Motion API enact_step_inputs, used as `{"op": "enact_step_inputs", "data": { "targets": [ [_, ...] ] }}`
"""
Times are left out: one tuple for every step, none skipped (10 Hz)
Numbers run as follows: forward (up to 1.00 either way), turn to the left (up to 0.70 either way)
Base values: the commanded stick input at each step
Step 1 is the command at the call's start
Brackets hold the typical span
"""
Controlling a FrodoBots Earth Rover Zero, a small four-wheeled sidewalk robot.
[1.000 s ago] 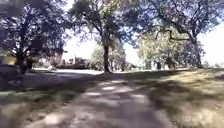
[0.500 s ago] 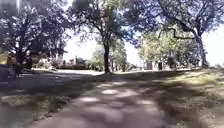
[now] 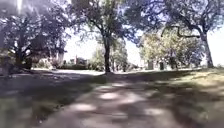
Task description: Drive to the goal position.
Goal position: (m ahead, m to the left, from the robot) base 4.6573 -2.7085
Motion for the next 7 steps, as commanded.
{"op": "enact_step_inputs", "data": {
  "targets": [
    [0.85, -0.34],
    [0.85, -0.34],
    [0.85, -0.34],
    [0.85, -0.34],
    [0.85, -0.34],
    [0.85, -0.34],
    [0.85, -0.34]
  ]
}}
